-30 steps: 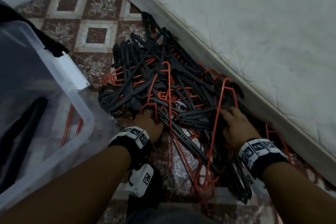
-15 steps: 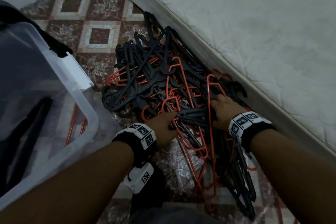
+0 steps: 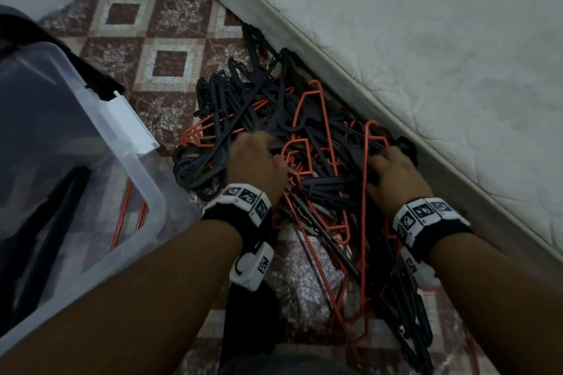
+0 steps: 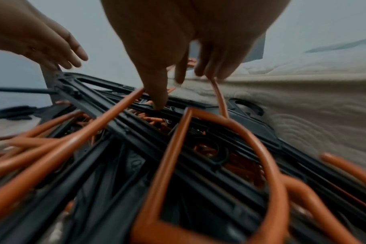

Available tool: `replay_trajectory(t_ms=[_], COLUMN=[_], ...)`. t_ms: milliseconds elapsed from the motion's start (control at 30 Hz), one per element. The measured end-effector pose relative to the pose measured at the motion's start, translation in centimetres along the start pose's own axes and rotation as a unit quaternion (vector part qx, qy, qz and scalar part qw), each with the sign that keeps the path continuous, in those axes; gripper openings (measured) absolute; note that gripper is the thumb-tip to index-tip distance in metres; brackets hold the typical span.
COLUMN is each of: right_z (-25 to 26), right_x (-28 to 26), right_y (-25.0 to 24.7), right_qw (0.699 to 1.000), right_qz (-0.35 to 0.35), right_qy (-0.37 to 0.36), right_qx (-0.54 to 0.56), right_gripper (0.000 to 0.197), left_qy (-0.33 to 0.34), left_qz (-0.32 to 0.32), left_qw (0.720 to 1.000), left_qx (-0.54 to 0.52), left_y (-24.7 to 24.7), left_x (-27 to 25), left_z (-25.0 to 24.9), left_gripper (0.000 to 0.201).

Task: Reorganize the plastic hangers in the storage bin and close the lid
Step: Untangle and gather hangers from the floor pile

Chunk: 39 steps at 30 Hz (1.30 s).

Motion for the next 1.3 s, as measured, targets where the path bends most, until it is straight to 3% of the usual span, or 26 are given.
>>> replay_trajectory(t_ms=[33,100,200,267,333,400,500,600,733,833,1000,1200,1300], right_z=[-0.2,-1.2,-3.5,-4.4,-4.7,-5.1,-5.9,-6.4,-6.4,-5.9,-4.6,-1.5,-0.4], right_x=[-0.6,-1.6,-2.2,-2.1,-1.7,-1.3,-0.7,0.1,0.7,0.9,1.2,2.0,2.5], right_y=[-0.5,-1.0,0.8,2.8,4.1,4.1,3.3,2.4,2.5,2.3,2.3,4.6,5.2], right_qw=[0.999,0.991,0.978,0.976,0.978,0.979,0.977,0.975,0.966,0.966,0.961,0.952,0.951], right_qz=[-0.049,-0.115,-0.070,0.018,0.083,0.101,0.093,0.084,0.116,0.101,0.060,0.082,0.095], right_qy=[0.006,0.067,0.193,0.215,0.188,0.176,0.184,0.200,0.230,0.238,0.254,0.213,0.186], right_qx=[-0.013,-0.011,0.040,0.018,-0.017,-0.033,-0.062,-0.050,-0.006,0.002,0.093,0.205,0.229], right_gripper=[0.051,0.075,0.108,0.107,0.102,0.107,0.115,0.117,0.119,0.113,0.108,0.105,0.104], left_qy=[-0.037,-0.135,-0.249,-0.284,-0.232,-0.160,-0.174,-0.144,-0.118,-0.119,-0.128,-0.112,-0.187], left_qz=[-0.059,-0.076,0.050,0.160,0.221,0.242,0.210,0.201,0.240,0.283,0.295,0.293,0.276], left_qw=[0.997,0.983,0.960,0.941,0.940,0.949,0.962,0.969,0.963,0.952,0.941,0.938,0.890], left_qx=[0.043,0.103,0.118,0.088,0.118,0.119,0.027,0.007,-0.021,-0.009,-0.105,-0.144,-0.311], left_y=[-1.0,-1.5,0.5,2.6,3.6,4.4,4.5,4.7,5.7,6.7,7.5,7.9,8.2], left_x=[0.6,1.4,2.1,1.8,1.3,0.8,-0.1,-1.0,-2.9,-3.9,-4.5,-3.9,-4.1], left_z=[1.0,3.4,7.6,9.6,9.6,8.8,8.6,7.8,6.5,5.9,5.1,3.9,3.8], left_gripper=[0.046,0.075,0.102,0.105,0.078,0.047,0.038,0.021,0.023,0.033,0.018,0.048,0.043])
Point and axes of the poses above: each hand's wrist, its own x-axis towards the middle knuckle, its own y-axis out of the palm, z = x × y, the point moved 8 cm from there along x, towards the middle knuckle, and after that the axes turned 4 degrees about x, right-handed, at the moved point
